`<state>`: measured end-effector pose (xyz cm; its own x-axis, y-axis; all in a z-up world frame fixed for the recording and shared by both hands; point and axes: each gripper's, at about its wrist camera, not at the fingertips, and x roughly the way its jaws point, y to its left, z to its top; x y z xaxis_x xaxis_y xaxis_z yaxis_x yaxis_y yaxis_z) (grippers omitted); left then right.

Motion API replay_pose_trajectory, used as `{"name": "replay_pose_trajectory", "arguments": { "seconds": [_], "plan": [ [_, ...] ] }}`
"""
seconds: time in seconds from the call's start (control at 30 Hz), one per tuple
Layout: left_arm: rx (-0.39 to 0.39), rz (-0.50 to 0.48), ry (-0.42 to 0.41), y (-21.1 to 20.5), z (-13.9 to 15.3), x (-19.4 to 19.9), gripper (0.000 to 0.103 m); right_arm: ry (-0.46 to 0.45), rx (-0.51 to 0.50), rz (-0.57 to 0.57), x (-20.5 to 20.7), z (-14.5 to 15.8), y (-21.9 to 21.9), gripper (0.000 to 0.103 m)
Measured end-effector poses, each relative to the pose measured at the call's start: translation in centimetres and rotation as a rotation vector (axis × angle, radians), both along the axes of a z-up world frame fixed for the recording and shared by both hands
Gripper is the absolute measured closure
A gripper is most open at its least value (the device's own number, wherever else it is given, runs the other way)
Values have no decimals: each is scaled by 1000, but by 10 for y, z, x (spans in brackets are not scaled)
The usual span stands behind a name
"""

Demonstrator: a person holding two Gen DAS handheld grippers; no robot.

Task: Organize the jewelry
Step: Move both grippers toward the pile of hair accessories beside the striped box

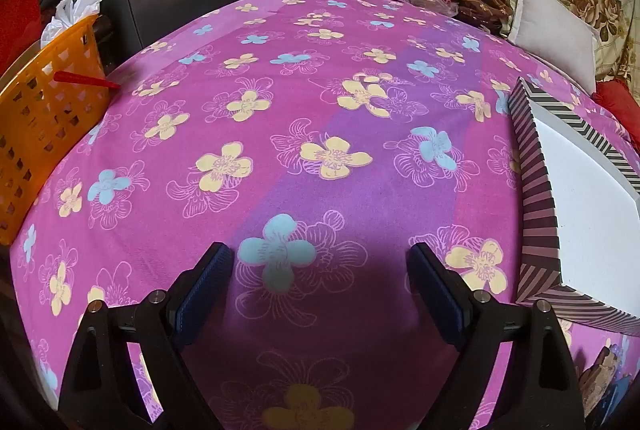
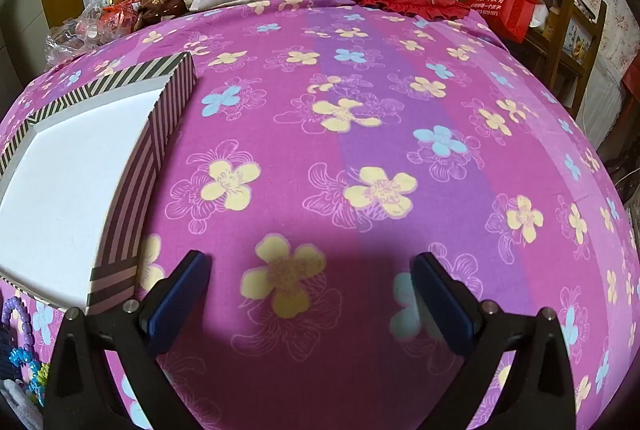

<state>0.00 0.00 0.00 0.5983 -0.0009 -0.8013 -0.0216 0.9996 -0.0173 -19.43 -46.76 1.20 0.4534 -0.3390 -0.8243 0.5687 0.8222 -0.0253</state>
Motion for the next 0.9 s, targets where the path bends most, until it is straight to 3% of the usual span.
{"name": "replay_pose_trajectory", "arguments": {
  "seconds": [0.47,0.6,0.77,0.9],
  "plan": [
    [4,-19,13,-2,0,-8,13,0,-2,-3,2,0,0,0],
    [17,-58,18,-4,3,-29,14,1,-1,-7,2,0,1,0],
    [102,-108,13,-15,11,-64,27,84,66,35,10,1,-7,0],
    [82,-141,-25,-15,24,-90,28,103,81,20,-8,5,1,3]
  ]
}}
